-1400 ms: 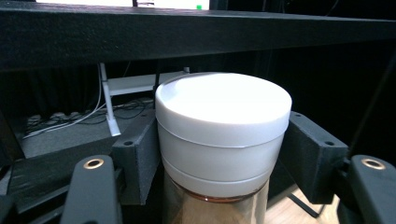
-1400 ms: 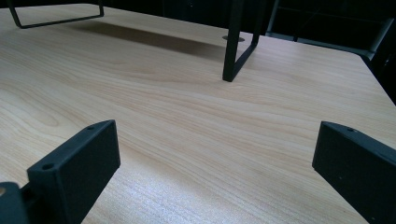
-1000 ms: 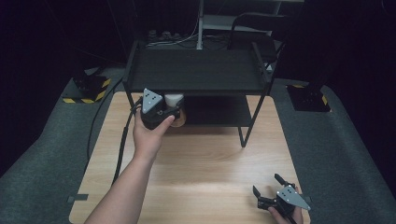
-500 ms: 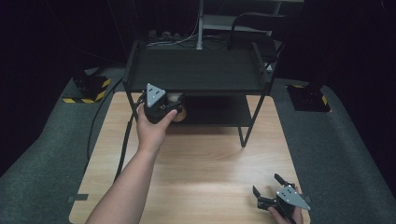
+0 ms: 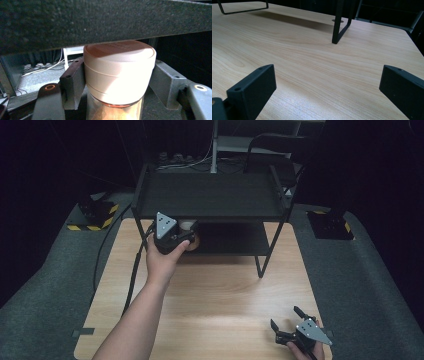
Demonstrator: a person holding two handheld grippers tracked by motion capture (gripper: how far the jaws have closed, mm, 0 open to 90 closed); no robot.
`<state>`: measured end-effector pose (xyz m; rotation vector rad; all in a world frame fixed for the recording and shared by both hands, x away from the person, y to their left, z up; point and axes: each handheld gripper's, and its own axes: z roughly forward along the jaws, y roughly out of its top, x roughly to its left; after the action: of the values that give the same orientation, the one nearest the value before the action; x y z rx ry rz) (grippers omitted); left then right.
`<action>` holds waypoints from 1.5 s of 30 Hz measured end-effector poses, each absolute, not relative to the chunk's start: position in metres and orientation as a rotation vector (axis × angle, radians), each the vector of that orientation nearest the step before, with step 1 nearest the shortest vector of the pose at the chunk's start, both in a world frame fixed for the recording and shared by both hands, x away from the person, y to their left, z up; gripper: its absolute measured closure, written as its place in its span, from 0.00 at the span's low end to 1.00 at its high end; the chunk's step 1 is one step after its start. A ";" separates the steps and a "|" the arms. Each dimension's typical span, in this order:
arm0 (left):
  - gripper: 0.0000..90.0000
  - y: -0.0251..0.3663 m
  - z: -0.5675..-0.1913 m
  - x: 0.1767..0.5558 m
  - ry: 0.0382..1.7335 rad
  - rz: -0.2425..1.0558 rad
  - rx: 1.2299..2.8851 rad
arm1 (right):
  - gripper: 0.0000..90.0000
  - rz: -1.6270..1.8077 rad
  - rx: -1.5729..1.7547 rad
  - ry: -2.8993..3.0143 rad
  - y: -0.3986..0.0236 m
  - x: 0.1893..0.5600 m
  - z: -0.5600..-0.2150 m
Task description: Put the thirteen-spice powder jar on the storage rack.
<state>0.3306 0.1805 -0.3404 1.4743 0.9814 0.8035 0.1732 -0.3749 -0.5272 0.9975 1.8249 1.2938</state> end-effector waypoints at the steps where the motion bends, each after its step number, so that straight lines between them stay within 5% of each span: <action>1: 0.37 0.181 -0.341 0.331 0.982 0.803 1.474 | 0.01 1.293 0.998 1.826 -0.375 0.173 -0.527; 7: 0.34 0.181 -0.340 0.332 0.990 0.792 1.462 | 0.00 1.294 0.996 1.828 -0.375 0.173 -0.527; 13: 0.01 0.182 -0.338 0.331 1.006 0.751 1.446 | 0.01 1.295 0.996 1.828 -0.375 0.174 -0.527; 29: 0.01 0.216 -0.344 0.279 0.888 0.741 1.425 | 0.01 1.294 1.003 1.826 -0.375 0.174 -0.527; 45: 0.01 0.262 -0.389 0.209 0.880 0.751 1.379 | 0.01 1.285 1.012 1.820 -0.373 0.173 -0.526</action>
<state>0.2090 0.2619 -0.3891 1.3787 0.8800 0.7510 0.1732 -0.3731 -0.5264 1.0124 1.8201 1.2846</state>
